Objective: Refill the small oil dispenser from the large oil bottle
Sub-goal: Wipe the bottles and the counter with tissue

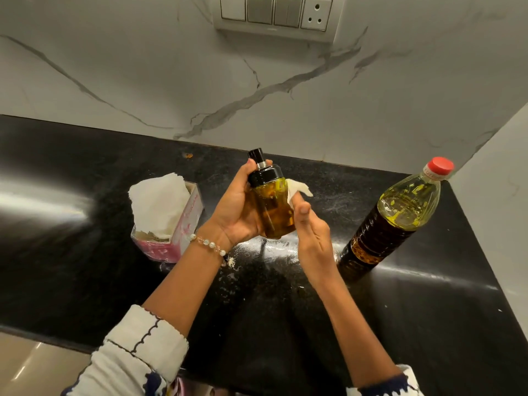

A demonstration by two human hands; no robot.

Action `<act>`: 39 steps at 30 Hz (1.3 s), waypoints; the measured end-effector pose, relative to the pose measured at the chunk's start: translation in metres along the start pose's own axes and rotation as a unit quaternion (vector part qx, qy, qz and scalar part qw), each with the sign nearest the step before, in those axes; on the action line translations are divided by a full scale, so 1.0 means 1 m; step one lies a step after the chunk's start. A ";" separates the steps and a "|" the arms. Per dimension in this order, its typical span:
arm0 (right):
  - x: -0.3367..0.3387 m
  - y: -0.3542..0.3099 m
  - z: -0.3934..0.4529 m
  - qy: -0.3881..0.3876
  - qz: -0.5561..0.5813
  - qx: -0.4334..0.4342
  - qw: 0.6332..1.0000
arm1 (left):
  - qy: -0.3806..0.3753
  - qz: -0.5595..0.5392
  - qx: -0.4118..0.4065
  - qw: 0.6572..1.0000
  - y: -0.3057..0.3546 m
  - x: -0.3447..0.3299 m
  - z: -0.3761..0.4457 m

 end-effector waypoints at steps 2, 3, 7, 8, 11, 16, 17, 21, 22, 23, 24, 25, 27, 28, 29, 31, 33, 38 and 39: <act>-0.005 -0.004 0.007 0.004 -0.085 0.054 0.995 | 0.016 0.005 -0.015 1.000 -0.001 -0.003 0.000; -0.006 -0.004 0.007 0.012 -0.141 0.088 0.986 | 0.022 -0.003 -0.023 0.999 -0.001 -0.005 0.000; -0.015 0.004 -0.015 0.014 -0.359 0.226 0.905 | 0.045 -0.046 -0.052 0.997 0.005 -0.002 0.001; -0.015 0.008 -0.021 0.018 -0.381 0.244 0.892 | 0.048 -0.041 -0.053 0.997 0.006 -0.001 0.000; -0.008 0.012 -0.018 0.052 -0.331 0.214 0.918 | 0.048 -0.012 -0.049 0.998 0.005 -0.002 -0.004; 0.003 0.019 0.006 0.094 0.068 -0.092 0.989 | 0.040 0.000 -0.047 0.998 0.002 -0.010 -0.007; 0.004 0.021 0.006 0.107 0.169 -0.136 0.970 | 0.046 -0.001 -0.049 0.998 0.002 -0.010 -0.006; -0.001 0.029 -0.002 0.142 0.343 -0.228 0.900 | 0.079 0.016 -0.100 0.992 0.006 -0.008 -0.005; -0.002 0.029 -0.002 0.147 0.357 -0.248 0.888 | 0.075 0.032 -0.127 0.989 0.008 -0.009 -0.006; -0.002 0.030 -0.002 0.151 0.365 -0.268 0.879 | 0.068 0.053 -0.153 0.984 0.009 -0.011 -0.007; -0.003 0.029 -0.002 0.155 0.372 -0.284 0.870 | 0.063 0.079 -0.176 0.979 0.009 -0.012 -0.009; -0.003 0.029 -0.001 0.158 0.381 -0.301 0.860 | 0.063 0.102 -0.195 0.973 0.009 -0.013 -0.010; -0.004 0.030 -0.001 0.164 0.391 -0.333 0.842 | 0.067 0.134 -0.217 0.965 0.006 -0.013 -0.013; -0.004 0.031 -0.002 0.167 0.387 -0.346 0.838 | 0.068 0.144 -0.224 0.961 0.005 -0.013 -0.013; -0.004 0.033 -0.003 0.169 0.380 -0.360 0.835 | 0.069 0.153 -0.232 0.958 0.004 -0.013 -0.013; -0.001 0.037 -0.005 0.175 0.357 -0.377 0.837 | 0.080 0.165 -0.251 0.950 0.005 -0.012 -0.013; 0.002 0.040 -0.008 0.179 0.340 -0.389 0.837 | 0.088 0.179 -0.271 0.942 0.008 -0.009 -0.012; 0.013 0.045 -0.014 0.152 0.305 -0.415 0.844 | 0.106 0.159 -0.269 0.944 0.015 -0.006 -0.012; 0.016 0.045 -0.016 0.141 0.295 -0.420 0.847 | 0.106 0.145 -0.260 0.949 0.016 -0.005 -0.012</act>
Point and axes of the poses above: each hand's wrist, its own z-axis towards the middle knuckle, its own x-axis out of the back of the hand, y = z × x, the point moved 6 cm from there along z, towards the middle knuckle, and after that the axes turned 3 degrees about y, right-handed, at the moved point
